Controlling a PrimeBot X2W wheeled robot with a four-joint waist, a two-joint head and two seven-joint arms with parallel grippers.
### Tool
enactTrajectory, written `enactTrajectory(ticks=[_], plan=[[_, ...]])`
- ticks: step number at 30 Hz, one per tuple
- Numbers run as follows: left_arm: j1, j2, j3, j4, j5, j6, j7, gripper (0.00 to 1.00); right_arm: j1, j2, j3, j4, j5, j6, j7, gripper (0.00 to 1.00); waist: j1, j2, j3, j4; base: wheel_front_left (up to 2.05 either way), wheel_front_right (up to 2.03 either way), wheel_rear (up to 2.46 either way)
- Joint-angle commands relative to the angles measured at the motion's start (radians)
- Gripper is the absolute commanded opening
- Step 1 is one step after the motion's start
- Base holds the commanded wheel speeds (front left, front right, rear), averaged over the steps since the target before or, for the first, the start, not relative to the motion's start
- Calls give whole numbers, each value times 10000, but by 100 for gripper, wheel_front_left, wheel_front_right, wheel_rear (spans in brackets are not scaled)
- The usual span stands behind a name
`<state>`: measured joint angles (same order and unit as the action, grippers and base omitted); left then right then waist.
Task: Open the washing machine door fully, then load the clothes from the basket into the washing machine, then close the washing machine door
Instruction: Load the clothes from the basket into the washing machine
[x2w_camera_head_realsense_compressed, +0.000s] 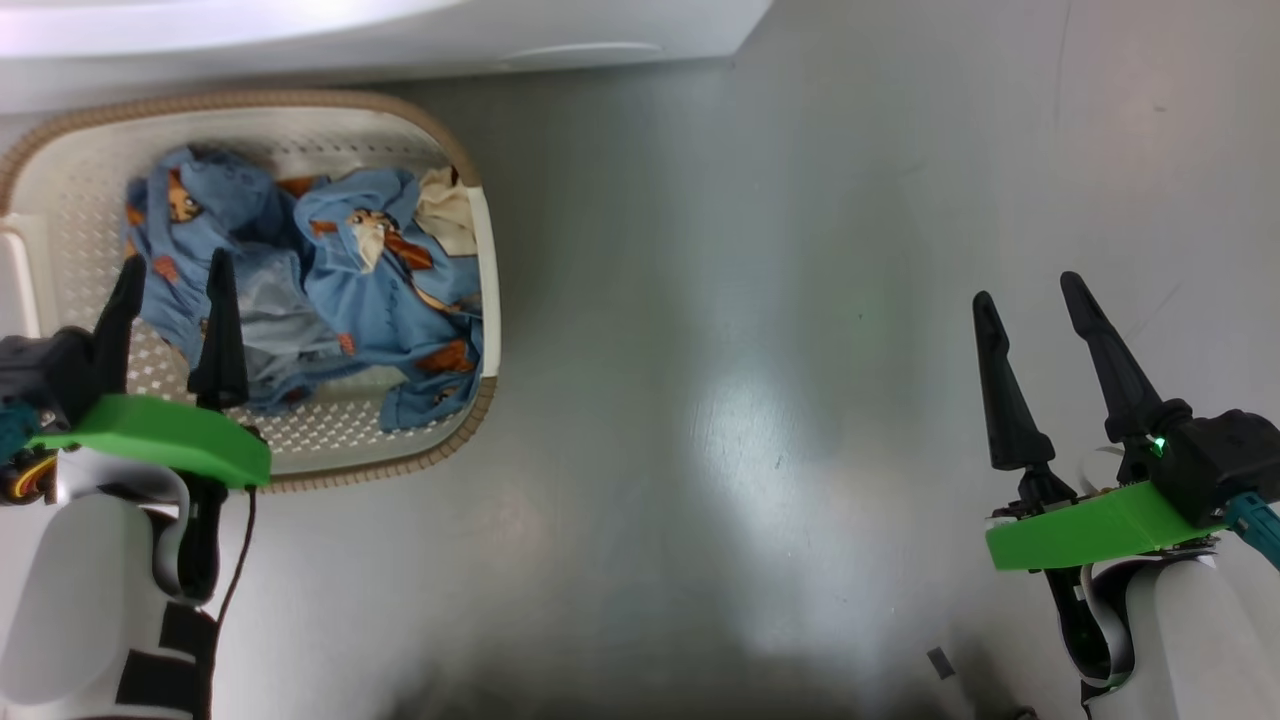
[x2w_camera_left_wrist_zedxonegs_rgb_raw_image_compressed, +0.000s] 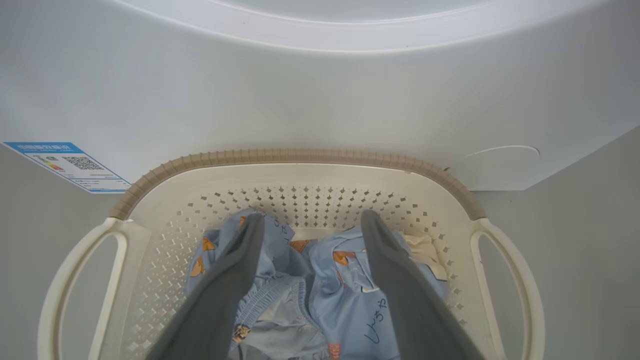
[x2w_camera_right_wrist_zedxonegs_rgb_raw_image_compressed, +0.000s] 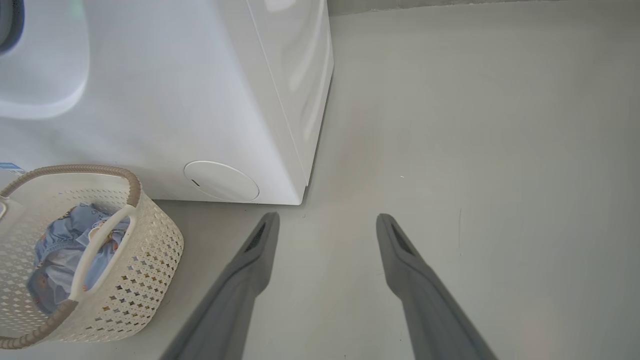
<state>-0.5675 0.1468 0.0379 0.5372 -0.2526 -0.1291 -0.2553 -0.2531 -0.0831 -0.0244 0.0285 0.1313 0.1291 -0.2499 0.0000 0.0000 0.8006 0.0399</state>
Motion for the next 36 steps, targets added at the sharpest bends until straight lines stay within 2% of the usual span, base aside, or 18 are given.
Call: enactTrajectory(ticks=[1, 14, 20, 26, 36], plan=[[3, 464, 298, 130, -85, -15, -65, 100, 108, 105, 261, -233, -78, 16, -118, 100, 0, 0, 306, -55, 0, 0, 0], [-1442, 1262, -227, 2566, -546, -15, -65, 100, 58, 214, 235, -345, -104, 16, -118, 100, 0, 0, 1179, -230, 0, 0, 0], [-2314, 1513, -771, 3865, -1176, -15, -19, 100, 95, 262, 202, -391, -137, 16, -118, 100, 0, 0, 1469, -257, 0, 0, 0], [-3236, 2004, -1493, 5062, -1608, -15, 173, 100, 136, 287, 167, -468, -187, 16, -118, 100, 0, 0, 1758, -282, 0, 0, 0], [-4280, 2241, -2205, 5978, -2423, -15, 863, 100, 230, 302, 248, -578, -234, 16, -118, 100, 0, 0, 2182, -396, 0, 0, 0]])
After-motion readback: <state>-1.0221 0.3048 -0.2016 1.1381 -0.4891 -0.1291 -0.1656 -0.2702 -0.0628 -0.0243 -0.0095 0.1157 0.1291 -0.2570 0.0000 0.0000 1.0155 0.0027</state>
